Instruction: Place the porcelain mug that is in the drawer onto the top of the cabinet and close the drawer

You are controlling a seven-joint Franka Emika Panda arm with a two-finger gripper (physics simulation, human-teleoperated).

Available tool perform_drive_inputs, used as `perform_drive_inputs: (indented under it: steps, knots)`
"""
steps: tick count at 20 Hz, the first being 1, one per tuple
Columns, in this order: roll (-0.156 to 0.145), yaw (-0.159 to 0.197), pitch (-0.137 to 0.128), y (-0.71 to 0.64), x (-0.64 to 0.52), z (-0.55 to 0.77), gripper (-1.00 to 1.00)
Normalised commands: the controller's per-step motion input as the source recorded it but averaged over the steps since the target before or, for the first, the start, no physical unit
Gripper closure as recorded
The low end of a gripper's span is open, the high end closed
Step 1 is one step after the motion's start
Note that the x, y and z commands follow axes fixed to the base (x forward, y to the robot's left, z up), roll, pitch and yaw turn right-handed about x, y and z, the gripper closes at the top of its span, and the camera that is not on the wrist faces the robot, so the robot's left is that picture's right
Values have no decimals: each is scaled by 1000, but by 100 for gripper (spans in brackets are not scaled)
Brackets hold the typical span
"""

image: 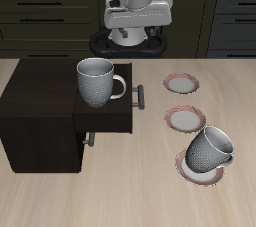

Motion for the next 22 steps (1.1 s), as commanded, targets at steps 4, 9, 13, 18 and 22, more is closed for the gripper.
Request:
perform_drive_inputs:
  steps: [4, 9, 13, 18, 22]
  knots:
    - [-5, -1, 0, -5, 14, -22, -100]
    - [22, 38, 42, -11, 121, -8, -100]
    - [-12, 56, -6, -92, 251, 195, -100]
    - [-24, 44, -4, -198, 377, 162, -100]
    - [-42, -23, -21, -256, 323, 155, -100]
